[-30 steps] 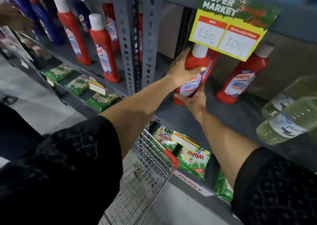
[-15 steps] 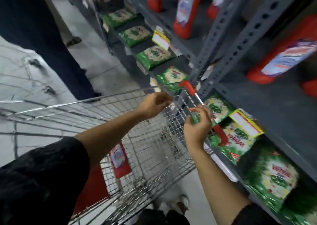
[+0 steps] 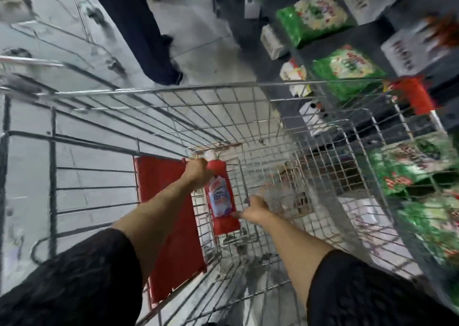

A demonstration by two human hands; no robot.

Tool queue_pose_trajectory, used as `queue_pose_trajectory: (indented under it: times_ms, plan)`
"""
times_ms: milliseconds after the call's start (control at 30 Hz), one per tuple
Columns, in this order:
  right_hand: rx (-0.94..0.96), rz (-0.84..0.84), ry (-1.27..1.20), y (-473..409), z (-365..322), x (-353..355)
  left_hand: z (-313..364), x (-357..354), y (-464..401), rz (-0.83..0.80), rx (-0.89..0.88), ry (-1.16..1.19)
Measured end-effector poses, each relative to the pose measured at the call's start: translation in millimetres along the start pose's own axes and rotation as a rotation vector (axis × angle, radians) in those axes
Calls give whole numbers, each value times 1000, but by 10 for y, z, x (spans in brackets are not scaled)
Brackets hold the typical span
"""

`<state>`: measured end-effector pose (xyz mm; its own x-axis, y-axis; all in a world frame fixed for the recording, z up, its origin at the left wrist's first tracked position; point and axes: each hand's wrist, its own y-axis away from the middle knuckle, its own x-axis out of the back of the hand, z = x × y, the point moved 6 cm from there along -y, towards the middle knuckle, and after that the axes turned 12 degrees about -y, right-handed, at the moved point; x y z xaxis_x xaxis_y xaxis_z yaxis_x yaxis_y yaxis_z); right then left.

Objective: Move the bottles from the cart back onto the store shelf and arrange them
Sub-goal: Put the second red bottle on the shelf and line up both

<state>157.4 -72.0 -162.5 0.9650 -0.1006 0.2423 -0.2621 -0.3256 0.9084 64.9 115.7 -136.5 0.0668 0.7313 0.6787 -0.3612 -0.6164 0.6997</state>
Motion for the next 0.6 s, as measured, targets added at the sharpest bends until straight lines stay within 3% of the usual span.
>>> queue_pose_trajectory:
  times_ms: [200, 333, 600]
  plan:
    - [15, 16, -3, -410, -66, -334, 104, -222, -302, 23, 8, -96]
    - [29, 2, -52, -473, 2, -465, -56, -410, -388, 27, 129, 98]
    - [15, -94, -203, -252, -69, -305, 9, -397, -282, 95, 104, 383]
